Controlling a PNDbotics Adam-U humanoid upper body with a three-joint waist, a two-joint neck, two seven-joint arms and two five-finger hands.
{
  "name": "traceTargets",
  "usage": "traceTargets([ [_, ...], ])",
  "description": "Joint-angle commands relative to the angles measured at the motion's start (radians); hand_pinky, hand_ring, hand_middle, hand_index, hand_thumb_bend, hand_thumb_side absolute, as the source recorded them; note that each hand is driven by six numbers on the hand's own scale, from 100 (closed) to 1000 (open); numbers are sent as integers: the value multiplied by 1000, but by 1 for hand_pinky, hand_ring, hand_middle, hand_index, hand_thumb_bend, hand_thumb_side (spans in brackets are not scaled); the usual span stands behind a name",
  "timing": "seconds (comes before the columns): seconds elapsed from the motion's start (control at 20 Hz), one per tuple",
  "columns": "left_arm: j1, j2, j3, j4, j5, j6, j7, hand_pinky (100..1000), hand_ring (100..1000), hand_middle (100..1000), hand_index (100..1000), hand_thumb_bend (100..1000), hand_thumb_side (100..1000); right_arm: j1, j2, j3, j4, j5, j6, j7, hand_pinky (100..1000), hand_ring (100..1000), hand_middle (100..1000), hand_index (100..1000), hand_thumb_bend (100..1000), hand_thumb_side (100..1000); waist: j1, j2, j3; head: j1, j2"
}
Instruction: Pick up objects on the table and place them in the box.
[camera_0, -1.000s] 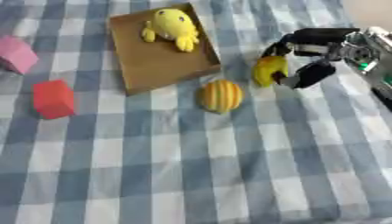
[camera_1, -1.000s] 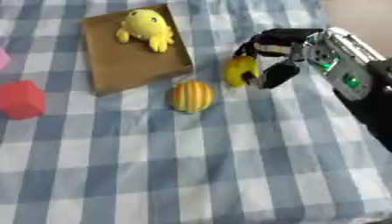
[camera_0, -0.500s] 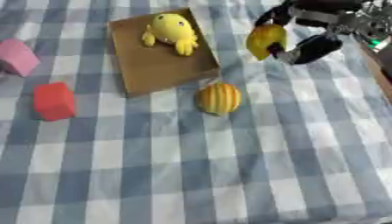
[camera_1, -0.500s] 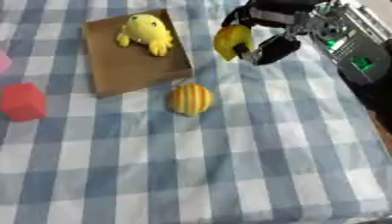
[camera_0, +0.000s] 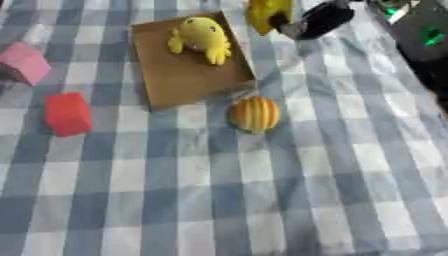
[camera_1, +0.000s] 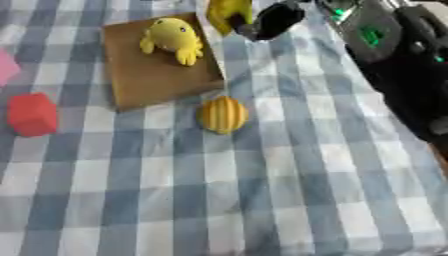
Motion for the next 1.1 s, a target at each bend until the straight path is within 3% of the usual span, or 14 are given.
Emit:
traceTargets([
  [0.05, -35, 25, -4, -51, -2, -2, -8, 940, 899, 817, 944, 502, 783, -49, 49, -7, 78, 53, -21, -14, 766, 665, 480, 524, 100, 241, 0, -15, 12, -29, -14],
  [0.55, -67, 15, -26, -147, -8, 10, -25, 939, 901, 817, 944, 508, 779, -74, 157, -21, 242, 160, -72, -49, 769, 687, 527, 594, 100, 282, -16, 12, 70, -70, -31],
  [0.65, -70, 14, -25, -150, -7, 12, -23, 939, 901, 816, 944, 508, 778, -73, 165, -17, 252, 169, -84, -46, 777, 709, 557, 633, 100, 294, -17, 14, 73, -70, -32],
  [0.75, -71, 12, -24, -151, -4, 13, -21, 938, 901, 816, 944, 508, 778, -72, 170, -11, 258, 181, -94, -36, 796, 753, 642, 701, 100, 327, -18, 14, 76, -70, -32],
  [0.9, -70, 11, -24, -151, -3, 13, -19, 938, 901, 816, 944, 508, 778, -71, 173, -5, 264, 213, -106, -10, 856, 871, 814, 840, 235, 444, -17, 13, 77, -68, -33],
  [1.1, -61, 15, -21, -146, -3, 14, -17, 937, 901, 816, 945, 510, 777, -69, 157, 0, 227, 253, -121, 22, 905, 942, 869, 906, 346, 472, -14, 5, 70, -59, -27],
])
